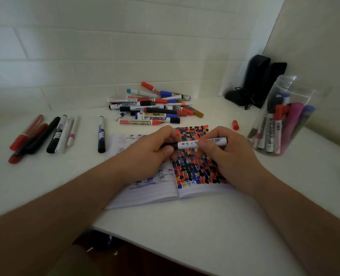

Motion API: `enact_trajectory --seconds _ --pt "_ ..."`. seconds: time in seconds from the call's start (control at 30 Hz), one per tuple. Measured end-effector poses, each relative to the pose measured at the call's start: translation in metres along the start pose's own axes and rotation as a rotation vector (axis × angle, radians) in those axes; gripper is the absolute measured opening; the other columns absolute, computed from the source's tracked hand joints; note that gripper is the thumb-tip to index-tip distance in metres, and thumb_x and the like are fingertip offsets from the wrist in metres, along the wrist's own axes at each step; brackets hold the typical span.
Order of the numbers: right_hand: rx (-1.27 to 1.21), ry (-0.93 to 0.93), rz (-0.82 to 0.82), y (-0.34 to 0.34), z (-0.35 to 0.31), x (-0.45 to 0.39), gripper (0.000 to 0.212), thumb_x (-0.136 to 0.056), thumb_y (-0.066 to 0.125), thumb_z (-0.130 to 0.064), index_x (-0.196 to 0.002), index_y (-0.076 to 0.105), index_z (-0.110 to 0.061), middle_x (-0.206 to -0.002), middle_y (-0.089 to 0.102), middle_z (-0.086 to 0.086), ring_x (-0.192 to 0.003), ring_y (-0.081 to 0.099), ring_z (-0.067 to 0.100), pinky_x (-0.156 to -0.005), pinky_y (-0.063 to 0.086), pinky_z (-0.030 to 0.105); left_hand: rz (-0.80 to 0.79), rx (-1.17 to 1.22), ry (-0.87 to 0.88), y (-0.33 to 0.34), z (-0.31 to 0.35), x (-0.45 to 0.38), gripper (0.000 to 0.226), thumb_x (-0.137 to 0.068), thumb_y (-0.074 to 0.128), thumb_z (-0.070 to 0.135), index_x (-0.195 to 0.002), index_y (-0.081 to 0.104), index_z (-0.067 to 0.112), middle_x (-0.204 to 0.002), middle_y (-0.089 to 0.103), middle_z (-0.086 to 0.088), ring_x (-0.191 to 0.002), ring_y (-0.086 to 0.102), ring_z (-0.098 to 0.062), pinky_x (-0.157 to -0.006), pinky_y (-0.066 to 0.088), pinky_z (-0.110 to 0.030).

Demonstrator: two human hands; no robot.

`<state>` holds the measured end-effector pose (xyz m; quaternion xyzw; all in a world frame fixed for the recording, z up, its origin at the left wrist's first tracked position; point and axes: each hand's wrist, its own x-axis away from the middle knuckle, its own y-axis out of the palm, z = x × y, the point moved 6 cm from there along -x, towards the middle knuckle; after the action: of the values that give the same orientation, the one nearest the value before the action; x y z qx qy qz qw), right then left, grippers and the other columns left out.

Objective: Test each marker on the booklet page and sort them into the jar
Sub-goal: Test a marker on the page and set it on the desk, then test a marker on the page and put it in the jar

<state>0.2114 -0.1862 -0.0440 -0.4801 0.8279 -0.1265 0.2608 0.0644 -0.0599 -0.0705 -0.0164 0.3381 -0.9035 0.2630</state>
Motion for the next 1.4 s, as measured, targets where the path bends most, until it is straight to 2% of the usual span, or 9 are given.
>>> enact_trajectory --seconds 0.07,0.13,0.3,0.43,0.57,0.7,0.97,1.13,1.4 --pt "0.016 -0.018 0.025 -0.001 0.000 -0.002 0.009 -0.098 0.066 -0.029 -0.096 0.070 -0.021 -0.075 0.076 -0.006 -0.052 0.057 0.002 -0.051 0.042 0.012 0.008 -0.072 0.015 0.002 0.007 0.000 0.019 -0.108 0.046 0.024 -0.115 0.055 0.039 -0.091 0.069 0.011 -0.063 0.054 -0.004 -0.061 0.049 -0.030" --pt "0.033 -0.044 0.054 -0.002 -0.001 -0.003 0.012 -0.094 0.068 -0.036 -0.095 0.070 -0.025 -0.073 0.074 -0.010 -0.058 0.063 0.003 -0.055 0.046 0.013 0.052 -0.184 0.062 0.002 0.013 0.002 0.015 -0.108 0.046 0.032 -0.115 0.059 0.033 -0.093 0.066 0.010 -0.075 0.057 -0.005 -0.070 0.052 -0.034" --pt "0.120 -0.085 -0.014 0.004 0.001 0.003 0.033 -0.080 0.058 -0.063 -0.106 0.062 -0.043 -0.078 0.071 -0.010 -0.068 0.066 0.006 -0.057 0.050 0.015 0.175 -0.552 0.122 -0.009 0.010 0.002 0.033 -0.105 0.047 0.040 -0.130 0.063 0.025 -0.113 0.047 0.010 -0.098 0.048 -0.008 -0.085 0.047 -0.031" --pt "0.132 -0.062 0.017 -0.005 0.009 0.004 0.044 -0.080 0.049 -0.068 -0.116 0.058 -0.044 -0.087 0.066 -0.011 -0.082 0.059 0.001 -0.064 0.045 0.009 0.302 -0.751 -0.060 -0.053 -0.015 0.011 0.033 -0.106 0.044 0.039 -0.129 0.063 0.024 -0.117 0.058 0.003 -0.105 0.051 -0.017 -0.090 0.046 -0.036" --pt "0.179 -0.057 0.034 -0.007 0.014 0.002 0.019 -0.098 0.051 -0.053 -0.111 0.059 -0.043 -0.091 0.064 -0.013 -0.084 0.058 0.002 -0.065 0.039 0.013 0.309 -1.038 -0.301 -0.094 -0.041 0.032 0.033 -0.105 0.039 0.041 -0.130 0.057 0.029 -0.118 0.064 0.001 -0.104 0.055 -0.022 -0.094 0.047 -0.043" --pt "0.174 -0.096 0.015 -0.003 0.012 0.001 0.017 -0.098 0.051 -0.051 -0.107 0.062 -0.041 -0.088 0.066 -0.011 -0.083 0.062 0.009 -0.069 0.050 0.026 0.227 -1.178 -0.329 -0.103 -0.045 0.049 0.034 -0.103 0.034 0.040 -0.133 0.048 0.041 -0.110 0.069 0.005 -0.103 0.058 -0.021 -0.095 0.046 -0.042" --pt "0.176 -0.122 0.012 -0.001 0.016 -0.002 0.021 -0.097 0.049 -0.054 -0.101 0.065 -0.041 -0.084 0.066 -0.010 -0.077 0.062 0.008 -0.068 0.054 0.033 0.169 -1.282 -0.525 -0.122 -0.054 0.052 0.026 -0.095 0.037 0.040 -0.108 0.057 0.029 -0.092 0.062 0.003 -0.089 0.056 -0.021 -0.089 0.044 -0.040" --pt "0.164 -0.125 -0.016 0.000 0.018 -0.003 0.019 -0.099 0.050 -0.051 -0.101 0.065 -0.040 -0.083 0.067 -0.010 -0.078 0.060 0.007 -0.066 0.050 0.026 0.122 -1.294 -0.668 -0.126 -0.051 0.034 0.026 -0.091 0.047 0.027 -0.112 0.061 0.032 -0.112 0.062 0.000 -0.109 0.054 -0.026 -0.096 0.040 -0.046" --pt "0.176 -0.116 -0.019 -0.003 0.020 -0.007 0.020 -0.100 0.049 -0.051 -0.102 0.066 -0.039 -0.083 0.066 -0.014 -0.080 0.059 0.004 -0.069 0.049 0.027 0.214 -1.225 -0.366 -0.087 -0.025 -0.039 0.032 -0.098 0.052 0.033 -0.129 0.058 0.032 -0.124 0.058 -0.003 -0.114 0.053 -0.026 -0.093 0.046 -0.046"
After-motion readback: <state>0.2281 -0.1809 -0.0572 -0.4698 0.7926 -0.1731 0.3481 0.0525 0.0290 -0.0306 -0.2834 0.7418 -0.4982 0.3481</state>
